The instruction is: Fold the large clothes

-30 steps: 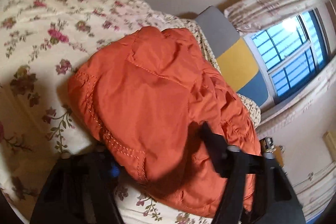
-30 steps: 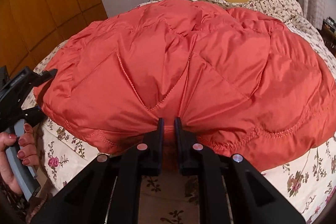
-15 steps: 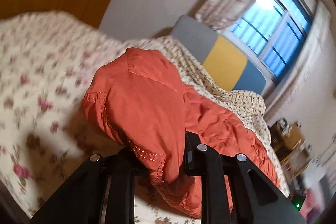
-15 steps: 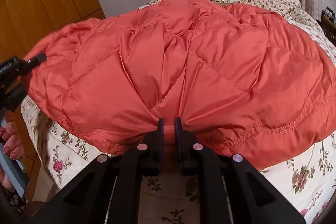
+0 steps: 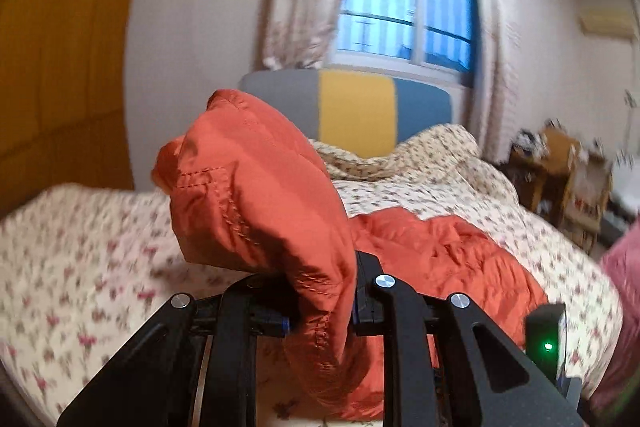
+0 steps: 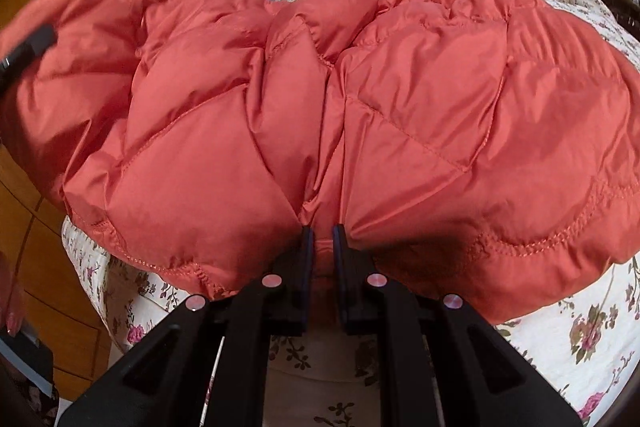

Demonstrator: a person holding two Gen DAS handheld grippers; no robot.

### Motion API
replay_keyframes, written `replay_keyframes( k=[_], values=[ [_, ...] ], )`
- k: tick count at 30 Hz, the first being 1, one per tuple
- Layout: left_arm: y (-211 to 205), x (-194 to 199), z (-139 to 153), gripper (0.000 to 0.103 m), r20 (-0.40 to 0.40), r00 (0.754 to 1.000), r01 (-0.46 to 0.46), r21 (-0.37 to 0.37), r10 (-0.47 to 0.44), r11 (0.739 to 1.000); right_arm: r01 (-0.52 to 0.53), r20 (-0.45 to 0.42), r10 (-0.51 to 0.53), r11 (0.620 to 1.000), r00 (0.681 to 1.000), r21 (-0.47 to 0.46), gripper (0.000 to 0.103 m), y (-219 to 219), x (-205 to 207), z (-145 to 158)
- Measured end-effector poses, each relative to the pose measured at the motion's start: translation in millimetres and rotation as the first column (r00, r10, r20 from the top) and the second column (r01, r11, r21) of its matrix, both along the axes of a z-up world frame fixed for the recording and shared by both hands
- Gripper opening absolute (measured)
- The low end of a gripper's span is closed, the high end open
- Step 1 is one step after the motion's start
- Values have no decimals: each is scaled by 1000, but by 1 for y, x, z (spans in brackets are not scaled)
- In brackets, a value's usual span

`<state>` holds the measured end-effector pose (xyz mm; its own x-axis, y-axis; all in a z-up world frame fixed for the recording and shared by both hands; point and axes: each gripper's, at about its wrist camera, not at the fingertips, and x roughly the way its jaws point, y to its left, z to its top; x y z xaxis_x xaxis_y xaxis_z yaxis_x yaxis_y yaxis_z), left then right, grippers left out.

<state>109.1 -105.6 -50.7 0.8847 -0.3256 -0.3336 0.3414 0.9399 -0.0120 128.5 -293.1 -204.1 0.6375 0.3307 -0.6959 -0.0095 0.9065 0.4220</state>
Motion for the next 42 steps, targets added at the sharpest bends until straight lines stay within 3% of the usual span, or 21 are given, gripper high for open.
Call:
replay_keyframes(
  k=[7,9,13,16,20,24,32,42],
  values=[
    [-45,-4,1,19,30,996,80,139,-85,987,30,29,-34,992,999,119,14,-34,-14,13],
    [-50,-3,0,19,28,995,88,153,-93,984,68,78,-76,993,994,98,25,-46,-26,26],
    [-58,-2,-2,19,22,994,105,173,-110,979,211,137,-213,977,967,34,27,-89,-55,45],
    [-68,-3,-4,19,25,992,118,195,-126,974,330,128,-325,944,937,-16,30,-121,-70,45],
    [-83,-6,-7,19,23,988,146,205,-153,968,387,71,-385,922,920,-18,30,-146,-79,31],
    [-108,-9,-14,19,24,979,192,245,-204,950,401,37,-403,915,914,45,34,-159,-83,21],
    [-157,-14,-35,19,12,956,271,341,-292,900,401,39,-405,912,913,85,39,-160,-95,12],
    [-205,-21,-73,20,-35,916,383,378,-400,843,438,53,-447,890,893,124,39,-178,-114,15]
  ],
)
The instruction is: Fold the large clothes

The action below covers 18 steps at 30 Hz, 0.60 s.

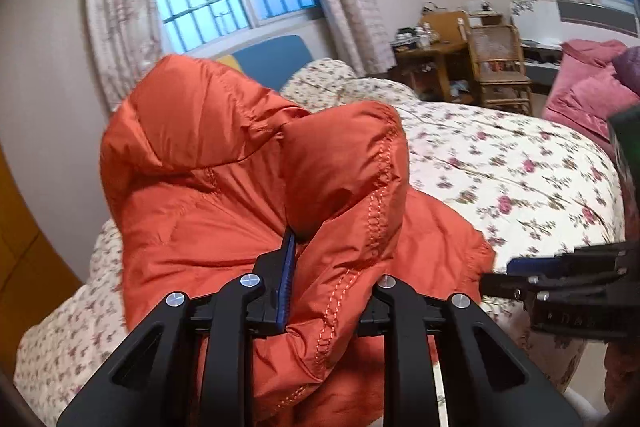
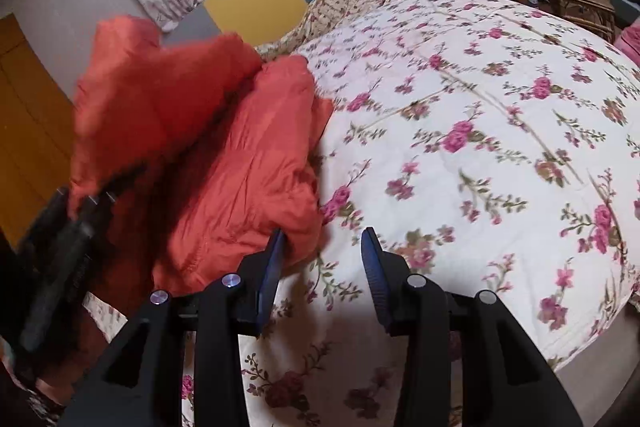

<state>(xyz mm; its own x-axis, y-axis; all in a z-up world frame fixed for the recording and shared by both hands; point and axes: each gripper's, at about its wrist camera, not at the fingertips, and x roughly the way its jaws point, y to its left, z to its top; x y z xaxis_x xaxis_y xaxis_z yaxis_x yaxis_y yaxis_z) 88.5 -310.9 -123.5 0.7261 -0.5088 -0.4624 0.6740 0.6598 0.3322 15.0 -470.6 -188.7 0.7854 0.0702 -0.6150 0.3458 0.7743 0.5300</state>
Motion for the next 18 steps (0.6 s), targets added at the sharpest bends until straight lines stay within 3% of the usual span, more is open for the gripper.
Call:
replay_keyframes(
  k=[6,12,15,18],
  values=[
    [-12,-11,-32,20,16,998,63,50,-64,997,-1,76,3,1000,997,-23,39,-8,-8,22],
    [-10,-12,-39,20,-19,994,111,8,-110,994,-88,173,82,996,982,27,40,-5,-6,39],
    [-9,-11,-39,20,-18,993,115,6,-115,993,-148,234,135,988,963,42,50,0,2,49],
    [-9,-13,-41,20,-11,993,117,8,-117,993,-195,255,175,979,951,55,51,6,12,56]
  ],
)
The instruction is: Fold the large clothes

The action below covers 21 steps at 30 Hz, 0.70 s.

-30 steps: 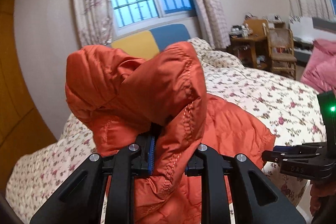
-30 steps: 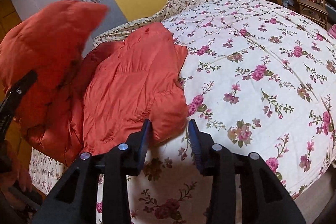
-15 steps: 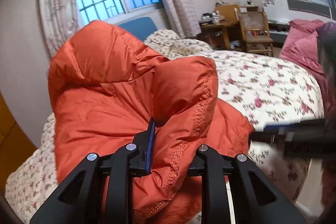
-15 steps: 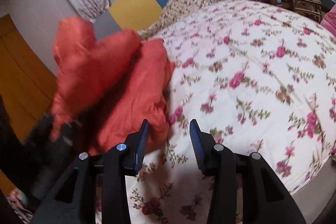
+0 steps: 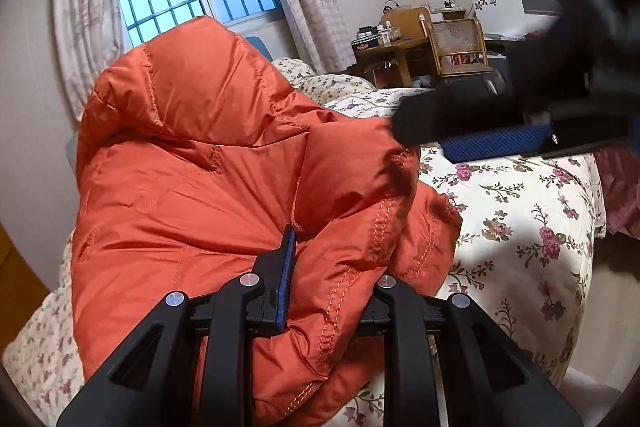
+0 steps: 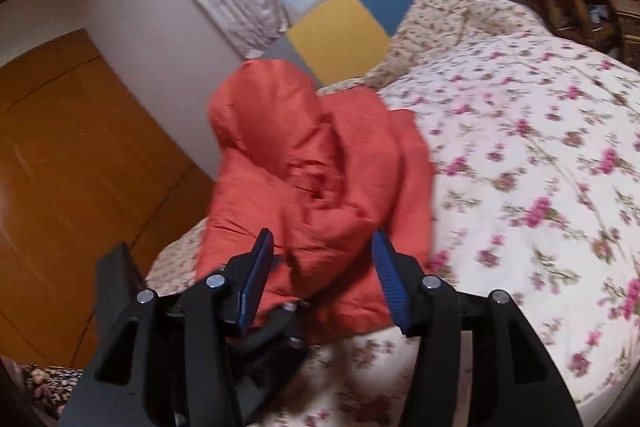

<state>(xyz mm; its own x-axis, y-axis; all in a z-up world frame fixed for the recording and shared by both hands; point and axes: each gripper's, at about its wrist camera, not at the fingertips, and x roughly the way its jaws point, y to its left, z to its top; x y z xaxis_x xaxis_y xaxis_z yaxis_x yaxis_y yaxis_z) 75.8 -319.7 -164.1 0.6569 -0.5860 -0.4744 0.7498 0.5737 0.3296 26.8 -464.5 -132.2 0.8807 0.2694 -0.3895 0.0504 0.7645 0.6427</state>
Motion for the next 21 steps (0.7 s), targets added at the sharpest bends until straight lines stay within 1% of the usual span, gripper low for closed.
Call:
replay_keyframes(
  k=[1,2,3,4,5,6,7,9,10,12,13,15,16,17,19,20,21],
  values=[
    [1,0,0,20,0,1000,1,-3,-1,1000,-4,-12,4,1000,1000,1,51,2,2,0],
    [1,0,0,20,-2,1000,1,-5,-1,1000,-8,-44,9,1000,999,3,51,3,9,-2],
    [1,0,0,20,-1,1000,2,-7,-2,1000,-11,-86,12,1000,996,6,48,3,17,-5],
    [2,-1,1,20,0,1000,5,-10,-5,1000,-17,-105,18,1000,994,12,41,3,21,-8],
    [3,-1,1,21,-5,1000,9,-11,-9,1000,-19,-115,20,1000,993,13,24,3,25,-10],
    [6,-4,0,26,-15,1000,20,-12,-21,1000,-15,-124,16,1000,992,6,17,2,25,-11],
    [9,-5,1,32,-22,999,39,-13,-39,999,-8,-135,8,1000,991,2,16,2,26,-12],
    [16,-12,6,38,-35,996,76,-20,-76,997,17,-151,-16,1000,988,3,14,2,22,-16],
    [20,-14,8,38,-50,995,85,-26,-86,996,28,-160,-27,1000,987,4,13,0,19,-20],
    [30,-18,15,39,-97,990,101,-57,-106,993,66,-196,-63,998,979,4,12,-4,14,-36],
    [37,-19,19,44,-116,987,101,-84,-110,991,74,-204,-71,997,976,9,12,-5,11,-42],
    [54,-18,30,53,-137,987,61,-144,-81,988,96,-224,-92,995,970,7,11,-6,10,-53],
    [66,-13,37,53,-150,988,19,-190,-48,982,106,-228,-103,994,968,-2,11,-6,9,-56],
    [72,-10,40,53,-158,987,-7,-215,-28,977,113,-227,-109,994,968,6,11,-7,8,-59],
    [92,7,50,54,-172,983,-106,-280,59,954,117,-217,-107,992,970,37,11,-10,5,-61],
    [99,16,53,54,-167,978,-167,-292,122,942,115,-214,-105,993,971,37,12,-10,4,-60],
    [106,29,56,54,-169,968,-230,-297,186,927,114,-211,-104,993,972,33,12,-11,3,-59]
  ],
)
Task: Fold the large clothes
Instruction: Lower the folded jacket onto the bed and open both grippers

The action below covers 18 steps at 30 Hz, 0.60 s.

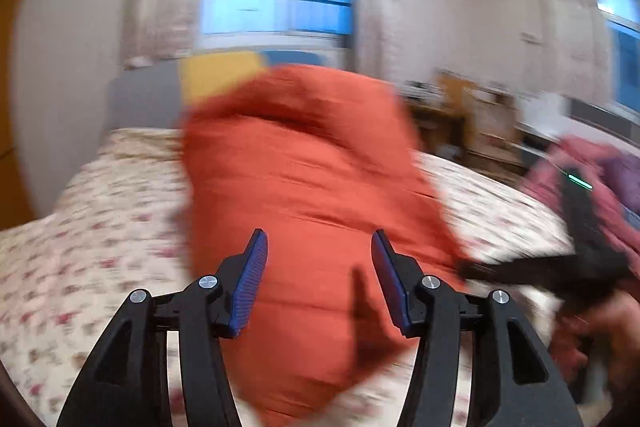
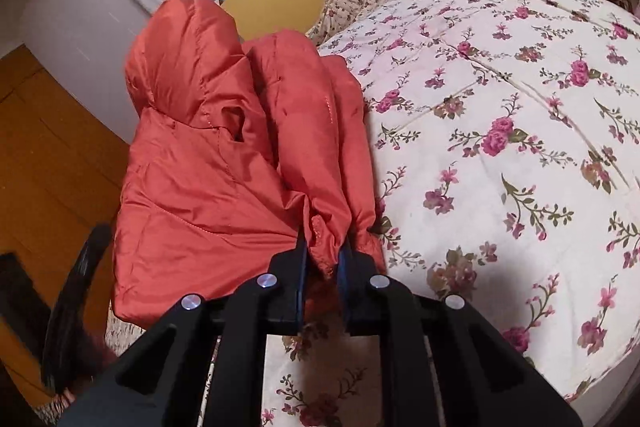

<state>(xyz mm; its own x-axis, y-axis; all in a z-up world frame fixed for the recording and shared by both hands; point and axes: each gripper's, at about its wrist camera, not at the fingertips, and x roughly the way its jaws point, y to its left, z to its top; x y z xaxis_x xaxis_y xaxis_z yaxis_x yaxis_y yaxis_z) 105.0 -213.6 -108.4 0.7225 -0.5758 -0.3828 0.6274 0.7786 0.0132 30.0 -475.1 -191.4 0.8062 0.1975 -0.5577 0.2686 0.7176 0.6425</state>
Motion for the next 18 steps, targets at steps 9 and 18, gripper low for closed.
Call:
replay_keyframes(
  k=[9,18],
  values=[
    [17,112,7,54,-185,947,-281,-83,262,956,74,133,-56,988,990,-135,35,0,-22,52],
    [-19,118,5,54,-231,957,-205,-100,178,974,-13,219,89,945,972,-327,34,29,53,132]
  ],
)
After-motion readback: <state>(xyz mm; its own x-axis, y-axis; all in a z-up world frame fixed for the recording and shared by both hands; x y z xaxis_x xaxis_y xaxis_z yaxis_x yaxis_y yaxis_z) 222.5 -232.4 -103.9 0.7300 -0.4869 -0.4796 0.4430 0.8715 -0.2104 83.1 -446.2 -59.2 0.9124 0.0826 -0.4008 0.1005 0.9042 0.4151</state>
